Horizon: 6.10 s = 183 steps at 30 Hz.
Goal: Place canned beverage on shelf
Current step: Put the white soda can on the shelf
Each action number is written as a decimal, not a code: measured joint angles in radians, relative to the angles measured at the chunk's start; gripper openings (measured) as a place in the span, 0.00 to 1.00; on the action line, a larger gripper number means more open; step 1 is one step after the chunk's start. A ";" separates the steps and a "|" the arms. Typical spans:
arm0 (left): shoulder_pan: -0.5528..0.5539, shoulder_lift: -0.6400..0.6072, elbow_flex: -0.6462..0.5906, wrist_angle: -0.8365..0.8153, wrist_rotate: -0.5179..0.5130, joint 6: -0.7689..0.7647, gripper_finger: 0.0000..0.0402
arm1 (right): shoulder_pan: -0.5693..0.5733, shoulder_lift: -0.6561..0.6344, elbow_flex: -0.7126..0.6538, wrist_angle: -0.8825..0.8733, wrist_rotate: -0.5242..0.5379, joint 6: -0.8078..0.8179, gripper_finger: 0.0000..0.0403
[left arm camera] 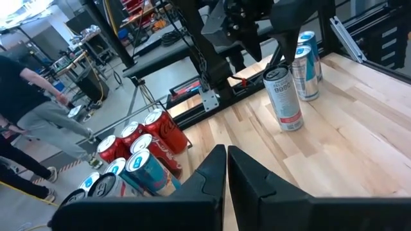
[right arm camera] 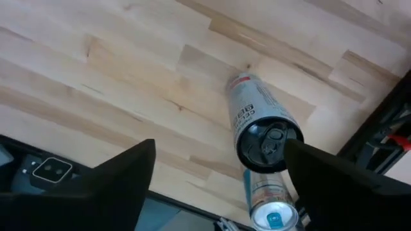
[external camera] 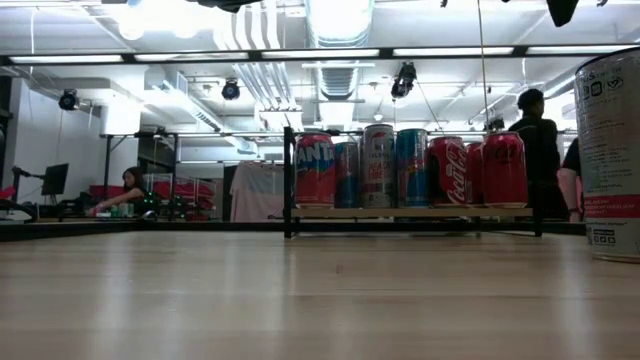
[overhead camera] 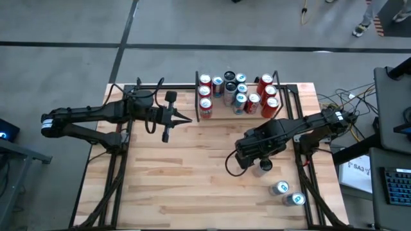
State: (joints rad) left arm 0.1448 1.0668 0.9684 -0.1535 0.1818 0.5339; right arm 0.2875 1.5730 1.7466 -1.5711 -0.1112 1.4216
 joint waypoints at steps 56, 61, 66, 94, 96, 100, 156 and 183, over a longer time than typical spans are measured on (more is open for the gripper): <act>0.000 0.001 -0.002 0.005 0.001 0.004 0.00 | 0.092 -0.132 -0.487 0.278 -0.047 0.281 0.80; 0.000 0.002 -0.002 0.005 0.001 0.004 0.00 | 0.092 -0.132 -0.495 0.285 -0.050 0.308 0.67; 0.000 0.002 -0.002 0.005 0.001 0.004 0.00 | 0.092 -0.132 -0.496 0.288 -0.049 0.320 0.61; -0.254 0.172 -0.186 0.395 -0.382 -0.244 0.00 | -0.095 -0.131 -0.382 0.634 0.511 -0.531 0.61; -0.269 0.216 -0.188 0.442 -0.431 -0.239 0.00 | -0.119 -0.131 -0.382 0.661 0.480 -0.587 0.61; -0.273 0.313 -0.152 0.450 -0.434 -0.285 0.01 | -0.150 -0.131 -0.382 0.695 0.437 -0.653 0.61; -0.209 0.531 0.092 0.217 -0.383 -0.177 0.55 | -0.132 -0.269 -0.351 0.912 0.427 -0.994 0.77; -0.123 0.420 0.080 0.266 0.012 -0.256 0.55 | -0.037 -0.375 -0.852 1.922 0.425 -1.632 0.73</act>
State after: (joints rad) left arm 0.0216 1.4872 1.0485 0.1127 0.1936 0.2778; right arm 0.2503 1.1980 0.8950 0.3513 0.3142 -0.2106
